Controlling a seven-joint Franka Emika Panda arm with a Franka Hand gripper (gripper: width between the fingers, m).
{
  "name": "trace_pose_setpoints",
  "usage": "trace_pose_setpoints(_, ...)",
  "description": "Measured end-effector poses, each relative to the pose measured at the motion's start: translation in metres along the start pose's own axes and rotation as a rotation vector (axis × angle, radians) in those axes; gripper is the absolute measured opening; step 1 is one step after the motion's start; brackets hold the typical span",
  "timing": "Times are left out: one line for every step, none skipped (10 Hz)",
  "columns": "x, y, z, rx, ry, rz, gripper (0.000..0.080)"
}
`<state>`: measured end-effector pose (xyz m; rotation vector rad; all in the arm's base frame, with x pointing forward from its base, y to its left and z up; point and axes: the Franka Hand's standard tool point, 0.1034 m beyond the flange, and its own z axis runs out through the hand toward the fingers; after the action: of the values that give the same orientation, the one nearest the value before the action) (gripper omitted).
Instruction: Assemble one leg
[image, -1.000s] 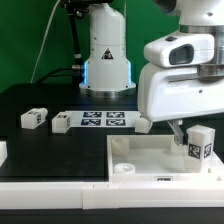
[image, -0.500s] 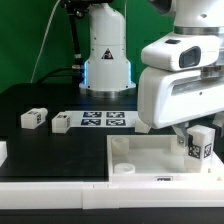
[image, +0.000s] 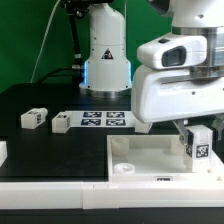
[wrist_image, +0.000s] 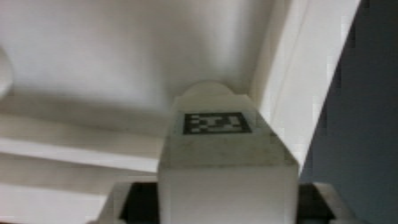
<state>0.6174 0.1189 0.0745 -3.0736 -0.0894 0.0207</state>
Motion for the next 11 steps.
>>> trace_pose_setpoints(0.0,0.001,0.0,0.006,0.0,0.142,0.0291)
trace_pose_setpoints(0.001,0.002,-0.001,0.006,0.001,0.27,0.0291)
trace_pose_setpoints(0.001,0.007,-0.001,0.002,0.0,0.402,0.0292)
trace_pose_setpoints(0.0,0.015,0.0,-0.009,-0.006,0.54,0.0294)
trace_pose_setpoints(0.0,0.021,-0.001,-0.018,-0.004,0.653,0.0295)
trace_pose_setpoints(-0.002,0.024,-0.002,-0.031,-0.005,0.777,0.0295)
trace_pose_setpoints(-0.003,0.029,-0.003,-0.05,-0.005,0.858,0.0295)
trace_pose_setpoints(-0.003,0.029,-0.003,-0.051,-0.005,0.861,0.0306)
trace_pose_setpoints(-0.003,0.029,-0.002,-0.051,-0.005,0.856,0.0492)
trace_pose_setpoints(-0.003,0.029,-0.002,-0.051,-0.005,0.856,0.0492)
trace_pose_setpoints(-0.003,0.029,-0.002,-0.051,-0.005,0.856,0.0602)
